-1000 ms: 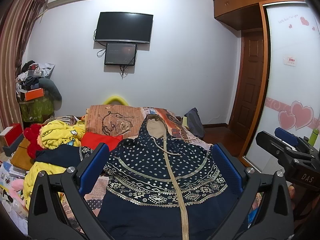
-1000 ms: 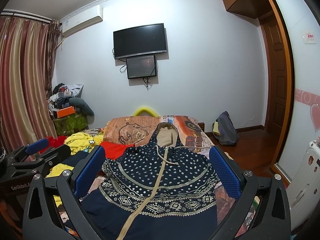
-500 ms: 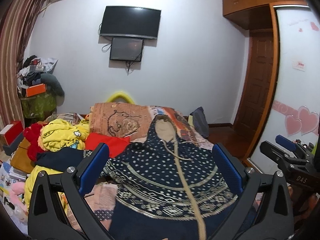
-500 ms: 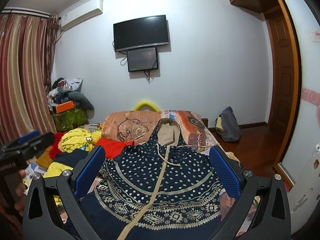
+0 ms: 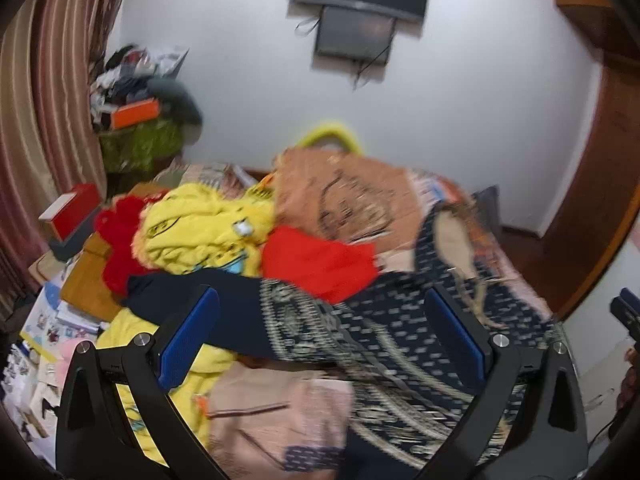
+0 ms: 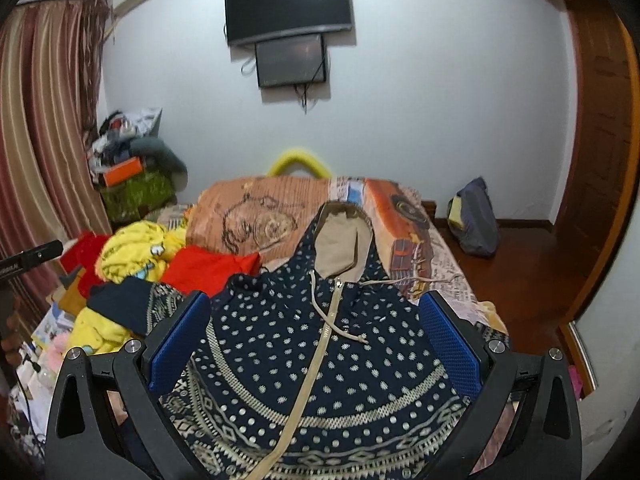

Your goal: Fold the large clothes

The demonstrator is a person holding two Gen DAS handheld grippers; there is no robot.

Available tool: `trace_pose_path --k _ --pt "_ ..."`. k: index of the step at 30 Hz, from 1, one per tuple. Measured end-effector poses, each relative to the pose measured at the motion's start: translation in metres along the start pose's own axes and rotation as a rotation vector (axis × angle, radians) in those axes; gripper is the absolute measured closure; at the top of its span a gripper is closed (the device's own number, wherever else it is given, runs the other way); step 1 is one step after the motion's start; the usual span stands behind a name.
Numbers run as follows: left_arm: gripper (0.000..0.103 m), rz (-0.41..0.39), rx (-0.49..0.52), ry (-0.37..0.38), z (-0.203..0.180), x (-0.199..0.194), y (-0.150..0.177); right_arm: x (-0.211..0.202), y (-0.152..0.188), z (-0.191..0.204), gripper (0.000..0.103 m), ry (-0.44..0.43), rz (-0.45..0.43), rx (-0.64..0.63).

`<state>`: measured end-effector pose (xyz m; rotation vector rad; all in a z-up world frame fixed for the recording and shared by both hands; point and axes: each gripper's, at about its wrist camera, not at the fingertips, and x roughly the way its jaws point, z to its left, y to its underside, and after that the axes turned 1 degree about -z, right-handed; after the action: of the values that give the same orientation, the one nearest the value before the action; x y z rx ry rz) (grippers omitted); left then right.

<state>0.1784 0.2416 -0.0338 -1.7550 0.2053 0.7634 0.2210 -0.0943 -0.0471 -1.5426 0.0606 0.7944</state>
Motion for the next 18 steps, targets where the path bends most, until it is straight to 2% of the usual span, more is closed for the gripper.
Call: trace_pose_path --k 4,7,13,18 --pt "0.0 0.092 -0.049 -0.045 0.041 0.045 -0.002 0.041 -0.002 -0.004 0.0 -0.004 0.096 0.003" --pt "0.0 0.188 -0.105 -0.033 0.076 0.086 0.008 0.074 0.005 -0.006 0.0 0.012 0.168 0.006" --pt "0.0 0.366 -0.316 -0.002 0.143 0.151 0.049 0.131 0.027 -0.007 0.0 0.073 0.299 -0.035" --pt "0.0 0.429 -0.424 -0.003 0.185 0.181 0.076 0.158 0.047 -0.007 0.0 0.065 0.368 -0.047"
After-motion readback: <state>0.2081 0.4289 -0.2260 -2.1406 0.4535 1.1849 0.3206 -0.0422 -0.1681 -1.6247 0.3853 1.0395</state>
